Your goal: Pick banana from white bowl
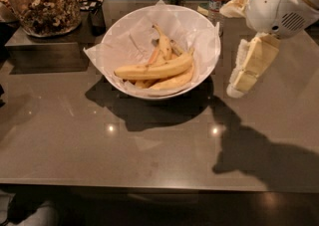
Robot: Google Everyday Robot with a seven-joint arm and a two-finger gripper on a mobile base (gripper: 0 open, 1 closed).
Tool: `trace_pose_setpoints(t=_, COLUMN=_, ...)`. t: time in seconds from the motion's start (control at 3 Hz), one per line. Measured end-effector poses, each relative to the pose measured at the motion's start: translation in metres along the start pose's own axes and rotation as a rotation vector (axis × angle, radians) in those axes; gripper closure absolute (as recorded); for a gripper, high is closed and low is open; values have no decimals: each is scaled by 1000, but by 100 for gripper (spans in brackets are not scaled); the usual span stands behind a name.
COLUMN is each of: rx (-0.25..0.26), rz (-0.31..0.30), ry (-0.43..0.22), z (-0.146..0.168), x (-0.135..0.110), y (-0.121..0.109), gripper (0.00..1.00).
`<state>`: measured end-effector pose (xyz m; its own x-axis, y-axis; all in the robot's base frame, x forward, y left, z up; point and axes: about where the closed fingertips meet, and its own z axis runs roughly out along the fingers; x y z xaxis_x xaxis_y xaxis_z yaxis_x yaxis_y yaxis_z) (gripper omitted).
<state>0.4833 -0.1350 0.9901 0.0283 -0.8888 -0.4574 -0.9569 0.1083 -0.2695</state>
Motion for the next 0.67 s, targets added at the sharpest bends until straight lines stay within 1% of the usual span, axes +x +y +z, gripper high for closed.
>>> trace_pose_setpoints(t=0.33, rx=-63, rz=-70, ry=-85, z=25, x=-37, y=-11, gripper=0)
trace_pose_setpoints(t=0.67, rx=-118, rz=-131, ry=-143, z=43, x=-70, y=-20, gripper=0)
